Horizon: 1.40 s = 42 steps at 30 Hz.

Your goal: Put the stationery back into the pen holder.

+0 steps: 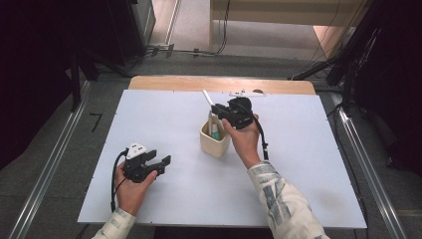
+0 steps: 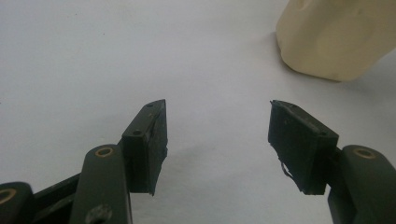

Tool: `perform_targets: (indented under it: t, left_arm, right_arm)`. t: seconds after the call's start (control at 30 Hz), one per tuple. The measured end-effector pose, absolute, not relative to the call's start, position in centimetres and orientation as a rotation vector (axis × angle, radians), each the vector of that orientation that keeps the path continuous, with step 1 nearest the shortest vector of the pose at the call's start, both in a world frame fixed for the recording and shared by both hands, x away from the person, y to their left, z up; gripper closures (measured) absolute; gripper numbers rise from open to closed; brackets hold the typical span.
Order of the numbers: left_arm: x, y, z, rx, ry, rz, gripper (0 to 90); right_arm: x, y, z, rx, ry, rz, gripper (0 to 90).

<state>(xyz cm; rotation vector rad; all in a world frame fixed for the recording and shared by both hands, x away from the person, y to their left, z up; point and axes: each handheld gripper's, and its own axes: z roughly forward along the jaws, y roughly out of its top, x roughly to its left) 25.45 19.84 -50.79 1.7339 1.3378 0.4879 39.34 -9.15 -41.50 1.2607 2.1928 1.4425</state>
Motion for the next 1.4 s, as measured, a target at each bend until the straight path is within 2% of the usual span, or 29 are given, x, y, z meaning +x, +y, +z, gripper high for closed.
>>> perform_targets:
  t: [1.4]
  left_arm:
    - [25.4, 19.92, -50.76, 1.734, 1.334, 0.49, 38.7]
  right_arm:
    - [38.76, -8.4, -42.11, 1.236, 2.24, 1.285, 76.5]
